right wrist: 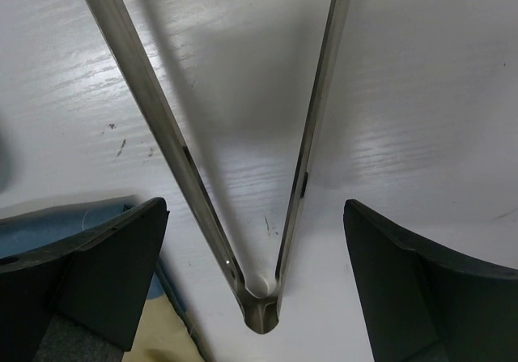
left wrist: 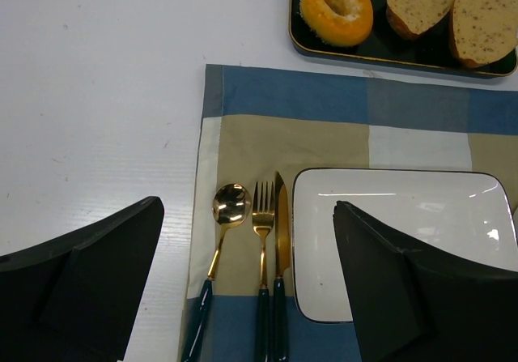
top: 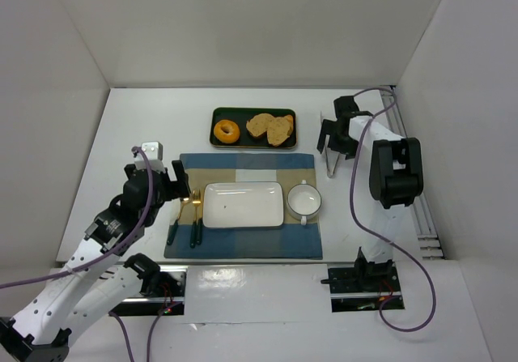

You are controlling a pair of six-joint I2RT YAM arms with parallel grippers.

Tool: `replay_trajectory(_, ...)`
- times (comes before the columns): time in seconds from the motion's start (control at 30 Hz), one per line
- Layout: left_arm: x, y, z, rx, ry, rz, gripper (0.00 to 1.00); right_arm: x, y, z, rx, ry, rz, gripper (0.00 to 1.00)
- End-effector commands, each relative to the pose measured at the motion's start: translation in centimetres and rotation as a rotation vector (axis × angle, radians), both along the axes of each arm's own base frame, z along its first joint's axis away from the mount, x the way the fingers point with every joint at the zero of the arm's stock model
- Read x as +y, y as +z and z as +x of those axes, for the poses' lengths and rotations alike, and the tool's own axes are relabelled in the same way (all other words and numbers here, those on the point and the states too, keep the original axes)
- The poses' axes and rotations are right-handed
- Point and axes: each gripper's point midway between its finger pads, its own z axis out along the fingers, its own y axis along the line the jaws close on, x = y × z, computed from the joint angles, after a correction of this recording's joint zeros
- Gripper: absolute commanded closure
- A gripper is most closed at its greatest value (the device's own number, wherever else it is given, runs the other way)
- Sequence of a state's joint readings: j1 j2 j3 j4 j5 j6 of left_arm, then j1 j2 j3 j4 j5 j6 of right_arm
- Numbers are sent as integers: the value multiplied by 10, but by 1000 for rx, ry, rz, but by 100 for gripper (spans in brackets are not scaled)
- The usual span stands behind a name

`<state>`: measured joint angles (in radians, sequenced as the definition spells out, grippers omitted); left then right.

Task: Place the bread

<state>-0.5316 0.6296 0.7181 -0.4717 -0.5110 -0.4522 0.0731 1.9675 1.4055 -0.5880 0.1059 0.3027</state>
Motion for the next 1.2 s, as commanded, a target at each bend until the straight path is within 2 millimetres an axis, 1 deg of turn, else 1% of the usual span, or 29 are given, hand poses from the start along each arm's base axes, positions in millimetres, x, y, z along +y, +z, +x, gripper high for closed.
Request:
replay_trajectory(0.0,1,5,3,-17,21,-20,0,-5,7,15,-25,-2,-18,4)
replay_trajectory(0.1,3,6,3,-19,30,-17,0,-5,6,18,-25,-2,-18,5)
replay_trajectory(0.2,3,6,3,-19,26,-9,0,-5,-3,21,-10,-2,-19,5)
replay_trajectory(0.27,2,3,4,-11,26,-4,0,-4,-1,28,-21,-2,-18,6)
replay_trajectory(0.33,4,5,6,-20,31,3,0,-6,-8,29,-9,-6,-27,7)
replay_trajectory(0.37,4,6,6,-21,31,4,0,-6,-4,32,-20,-6,-26,7)
replay_trajectory(0.4,4,6,6,-21,31,4,0,-6,-10,31,-8,-6,-27,7)
replay_trajectory(0.47,5,4,7,-15,35,21,0,-6,-12,33,-6,-6,-27,9)
replay_trajectory(0.6,7,6,8,-24,40,29,0,-6,-12,33,-6,-6,-27,15)
replay_trajectory(0.63,6,4,9,-16,40,34,0,-6,-12,33,-6,-6,-27,15)
replay_trajectory(0.67,6,4,9,-16,40,34,0,0,-12,33,-6,-1,-15,15)
replay_trajectory(0.73,6,4,9,-16,40,34,0,0,-15,30,3,-1,-16,15)
replay_trajectory(0.77,6,4,9,-16,40,34,0,5,-18,26,15,10,-17,15)
replay_trajectory(0.8,6,4,9,-16,40,34,0,5,-22,23,20,10,-17,15)
replay_trajectory(0.83,8,4,9,-18,48,37,0,9,-20,21,18,19,-17,17)
replay_trajectory(0.87,7,4,11,-18,48,37,0,9,-19,24,6,19,-16,18)
replay_trajectory(0.9,7,4,11,-18,48,37,0,10,-23,19,20,23,-7,21)
replay_trajectory(0.97,7,4,11,-18,45,45,0,12,-23,19,21,27,1,36)
replay_trajectory(1.0,7,4,11,-18,45,46,0,16,-23,19,21,36,1,42)
replay_trajectory(1.07,7,4,11,-18,45,46,0,16,-23,19,21,36,1,46)
replay_trajectory(1.17,7,4,11,-18,45,46,0,18,-21,22,13,40,10,47)
